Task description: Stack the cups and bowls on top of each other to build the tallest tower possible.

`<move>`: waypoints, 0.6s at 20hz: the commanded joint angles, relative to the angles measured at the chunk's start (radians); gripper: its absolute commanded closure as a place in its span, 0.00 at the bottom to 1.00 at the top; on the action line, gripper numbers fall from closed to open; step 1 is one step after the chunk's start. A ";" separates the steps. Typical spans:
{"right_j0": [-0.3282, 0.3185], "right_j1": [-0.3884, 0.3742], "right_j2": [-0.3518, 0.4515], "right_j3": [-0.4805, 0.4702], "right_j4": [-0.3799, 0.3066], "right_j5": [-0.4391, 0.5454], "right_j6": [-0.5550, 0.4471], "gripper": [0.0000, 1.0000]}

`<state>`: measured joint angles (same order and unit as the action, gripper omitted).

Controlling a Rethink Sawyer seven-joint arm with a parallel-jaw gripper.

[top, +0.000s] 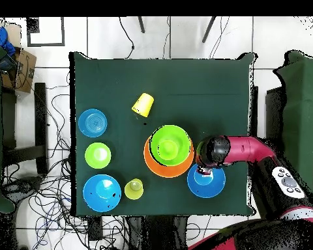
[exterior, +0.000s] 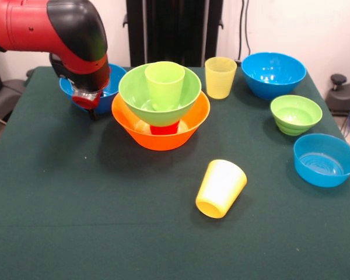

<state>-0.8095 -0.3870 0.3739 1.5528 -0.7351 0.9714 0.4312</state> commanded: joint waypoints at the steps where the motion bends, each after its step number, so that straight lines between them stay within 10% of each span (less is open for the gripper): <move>1: 0.037 -0.031 -0.012 -0.003 0.023 -0.023 0.144 0.00; 12: 0.045 -0.041 -0.015 -0.031 0.089 0.020 0.159 0.00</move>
<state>-0.8058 -0.4090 0.3657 1.5528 -0.6913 0.9714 0.4312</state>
